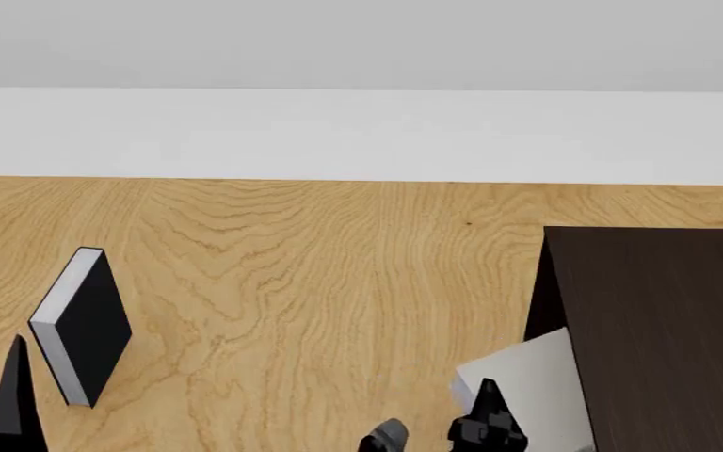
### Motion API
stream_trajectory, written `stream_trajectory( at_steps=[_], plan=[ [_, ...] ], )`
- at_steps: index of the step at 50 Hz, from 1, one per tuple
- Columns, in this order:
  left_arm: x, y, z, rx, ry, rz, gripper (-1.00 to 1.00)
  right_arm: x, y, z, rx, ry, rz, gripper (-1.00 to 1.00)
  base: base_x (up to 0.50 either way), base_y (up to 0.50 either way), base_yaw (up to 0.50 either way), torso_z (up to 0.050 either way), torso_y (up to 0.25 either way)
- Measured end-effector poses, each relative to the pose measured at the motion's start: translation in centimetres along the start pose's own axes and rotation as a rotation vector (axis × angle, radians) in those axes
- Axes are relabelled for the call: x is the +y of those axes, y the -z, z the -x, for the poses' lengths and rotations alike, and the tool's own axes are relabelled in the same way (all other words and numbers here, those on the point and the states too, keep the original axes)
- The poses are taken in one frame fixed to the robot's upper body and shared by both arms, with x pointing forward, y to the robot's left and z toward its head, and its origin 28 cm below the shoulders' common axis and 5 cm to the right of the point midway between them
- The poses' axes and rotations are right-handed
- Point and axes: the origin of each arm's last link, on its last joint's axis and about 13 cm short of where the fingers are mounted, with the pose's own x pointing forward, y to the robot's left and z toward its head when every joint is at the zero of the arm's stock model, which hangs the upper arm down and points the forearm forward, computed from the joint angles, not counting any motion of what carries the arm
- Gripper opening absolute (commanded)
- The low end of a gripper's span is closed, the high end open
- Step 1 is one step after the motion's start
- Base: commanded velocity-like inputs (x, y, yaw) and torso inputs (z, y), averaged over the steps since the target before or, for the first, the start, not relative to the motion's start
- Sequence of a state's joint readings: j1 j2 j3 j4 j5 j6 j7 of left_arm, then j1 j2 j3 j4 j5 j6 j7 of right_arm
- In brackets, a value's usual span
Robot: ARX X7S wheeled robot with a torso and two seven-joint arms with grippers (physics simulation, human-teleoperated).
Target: Pick up the book on the right and place it on the cabinet shelf.
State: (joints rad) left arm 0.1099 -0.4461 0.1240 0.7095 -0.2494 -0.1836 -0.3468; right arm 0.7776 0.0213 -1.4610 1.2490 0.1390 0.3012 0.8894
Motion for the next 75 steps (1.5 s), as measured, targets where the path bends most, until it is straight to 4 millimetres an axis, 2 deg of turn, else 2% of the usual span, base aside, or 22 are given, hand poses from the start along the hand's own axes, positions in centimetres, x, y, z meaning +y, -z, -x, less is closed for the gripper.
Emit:
stream_trajectory(
  at_steps=[8, 27, 28, 37, 58, 63, 68, 75],
  plan=[
    [0.0, -0.3, 0.1, 0.0, 0.004, -0.002, 1.0, -0.4, 2.9, -0.2, 0.131, 0.019, 0.013, -1.0, 0.0, 0.0, 0.0, 0.0, 0.0],
    [0.1, -0.6, 0.5, 0.006, 0.011, -0.003, 1.0, -0.7, 3.4, -0.1, 0.121, 0.029, -0.037, -1.0, 0.0, 0.0, -0.01, 0.0, 0.001],
    [0.1, -0.6, 0.5, 0.006, 0.011, -0.003, 1.0, -0.7, 3.4, -0.1, 0.12, 0.028, -0.039, 1.0, 0.0, 0.0, -0.02, 0.0, 0.0],
    [0.2, -0.6, 0.6, 0.008, 0.013, -0.003, 1.0, -0.4, 3.1, 0.2, 0.151, 0.12, -0.081, 1.0, 0.0, 0.0, -0.02, 0.0, 0.001],
    [0.1, -0.8, 0.5, 0.007, 0.018, -0.003, 1.0, 0.2, 3.3, 0.1, 0.159, 0.127, -0.178, 1.0, 0.0, 0.0, -0.01, 0.0, 0.0],
    [0.1, -0.8, 0.5, 0.008, 0.018, -0.001, 1.0, 0.2, 3.4, 0.0, 0.155, 0.11, -0.206, 1.0, 0.01, 0.0, 0.0, 0.0, 0.0],
    [0.1, -0.8, 0.6, 0.009, 0.019, 0.0, 1.0, 0.4, 2.9, 0.0, 0.129, 0.006, -0.28, 1.0, 0.0, 0.0, 0.0, 0.0, 0.0],
    [0.0, -0.8, 0.8, 0.012, 0.02, 0.002, 1.0, 0.6, 1.1, -0.1, 0.021, -0.072, -0.33, 1.0, 0.0, 0.0, 0.0, 0.0, 0.0]
  ],
)
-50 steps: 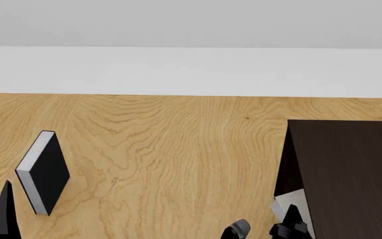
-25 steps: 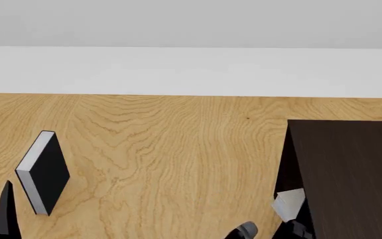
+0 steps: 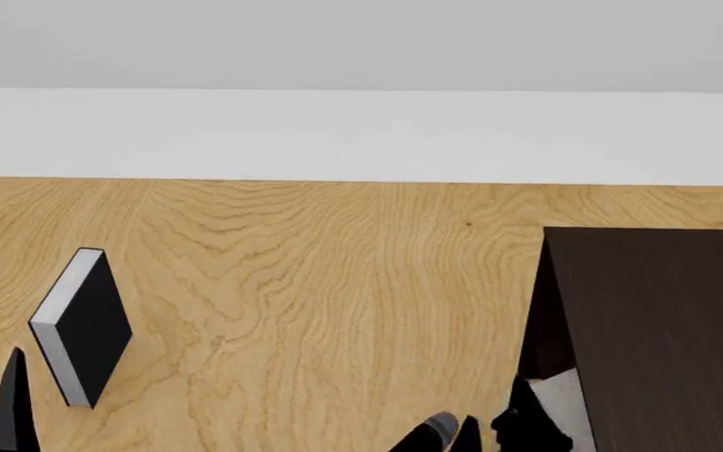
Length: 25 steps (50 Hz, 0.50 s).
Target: Pick up the book on the right and place it on the cabinet shelf.
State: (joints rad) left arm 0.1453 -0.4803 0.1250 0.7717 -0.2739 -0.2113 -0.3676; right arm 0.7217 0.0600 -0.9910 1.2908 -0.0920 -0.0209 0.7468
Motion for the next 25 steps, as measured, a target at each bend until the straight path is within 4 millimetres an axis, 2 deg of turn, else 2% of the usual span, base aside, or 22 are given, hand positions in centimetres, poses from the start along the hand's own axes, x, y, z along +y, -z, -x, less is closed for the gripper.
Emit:
stream_trajectory(
  at_steps=[12, 25],
  plan=[
    [0.0, 0.0, 0.2, 0.002, 0.0, 0.003, 1.0, 1.5, -3.1, 0.7, -0.186, -0.108, 0.021, 1.0, 0.0, 0.0, 0.0, 0.0, 0.0],
    [-0.1, 0.0, 0.3, 0.005, -0.001, 0.005, 1.0, 2.4, -4.2, 1.5, -0.258, -0.162, 0.011, 1.0, 0.0, 0.0, 0.0, 0.0, 0.0]
  ],
)
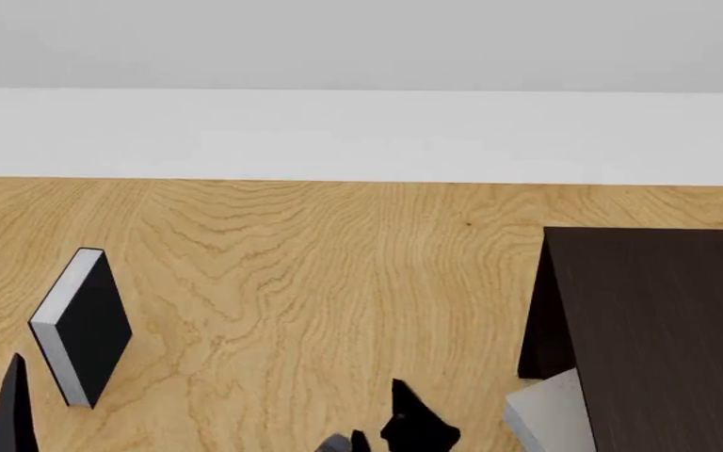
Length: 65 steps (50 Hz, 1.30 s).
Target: Pick up the book on the right and place it on the cabinet shelf.
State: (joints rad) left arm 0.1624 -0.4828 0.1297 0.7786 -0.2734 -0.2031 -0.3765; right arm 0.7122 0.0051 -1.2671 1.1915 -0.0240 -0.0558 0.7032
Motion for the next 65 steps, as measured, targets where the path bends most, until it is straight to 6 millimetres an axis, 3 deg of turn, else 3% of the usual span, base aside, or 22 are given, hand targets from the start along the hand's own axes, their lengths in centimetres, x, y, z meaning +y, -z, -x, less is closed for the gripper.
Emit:
stream_trajectory(
  at_steps=[10, 32, 43, 57, 65],
  plan=[
    [0.0, 0.1, -0.1, 0.002, 0.003, 0.001, 1.0, 0.4, -0.6, 0.1, -0.023, -0.021, -0.129, 1.0, 0.0, 0.0, 0.0, 0.0, 0.0],
    [-0.2, 0.4, -0.2, 0.006, 0.015, 0.006, 1.0, -0.2, -2.5, 0.5, -0.009, -0.203, -1.103, 1.0, 0.0, 0.0, 0.0, 0.0, 0.0],
    [-0.2, 0.4, -0.1, 0.01, 0.019, 0.008, 1.0, -1.2, -2.4, 0.5, -0.069, -0.176, -1.425, 1.0, 0.0, 0.0, 0.0, 0.0, 0.0],
    [-0.2, 0.4, -0.1, 0.012, 0.023, 0.009, 1.0, -1.3, -1.9, 0.4, -0.097, -0.116, -1.493, 1.0, 0.0, 0.0, 0.0, 0.0, 0.0],
    [-0.2, 0.4, -0.2, 0.011, 0.026, 0.011, 1.0, -0.8, -1.7, 0.4, -0.074, -0.07, -1.325, 1.0, 0.0, 0.0, 0.0, 0.0, 0.0]
  ],
)
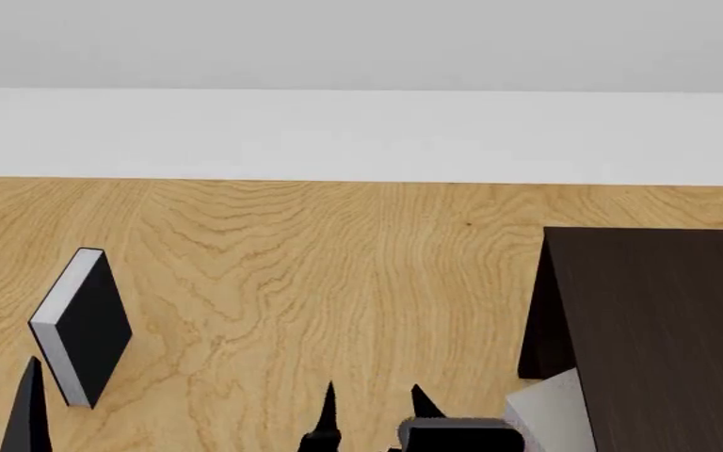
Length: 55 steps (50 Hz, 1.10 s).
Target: Pick up the book on the right and place it on the cabinet shelf.
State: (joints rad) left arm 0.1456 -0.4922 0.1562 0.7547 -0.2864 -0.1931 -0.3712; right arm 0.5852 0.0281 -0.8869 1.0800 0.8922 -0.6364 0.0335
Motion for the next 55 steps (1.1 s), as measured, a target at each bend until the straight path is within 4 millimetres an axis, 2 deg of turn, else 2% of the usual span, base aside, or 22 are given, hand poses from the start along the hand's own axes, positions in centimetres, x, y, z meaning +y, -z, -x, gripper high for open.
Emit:
stream_trajectory(
  at_steps=[7, 15, 55],
  plan=[
    [0.0, 0.0, 0.0, 0.001, 0.001, 0.001, 1.0, -0.1, 0.7, 0.3, 0.005, 0.041, 0.178, 1.0, 0.0, 0.0, 0.0, 0.0, 0.0],
    [-0.1, 0.0, 0.2, 0.003, 0.001, 0.002, 1.0, -0.4, 1.1, 0.7, 0.007, 0.073, 0.257, 1.0, 0.0, 0.0, 0.0, 0.0, 0.0],
    [-0.1, -0.1, 0.3, 0.009, 0.01, 0.003, 1.0, -1.4, 1.6, 1.0, 0.065, 0.135, 0.224, 1.0, 0.0, 0.0, 0.0, 0.0, 0.0]
  ],
)
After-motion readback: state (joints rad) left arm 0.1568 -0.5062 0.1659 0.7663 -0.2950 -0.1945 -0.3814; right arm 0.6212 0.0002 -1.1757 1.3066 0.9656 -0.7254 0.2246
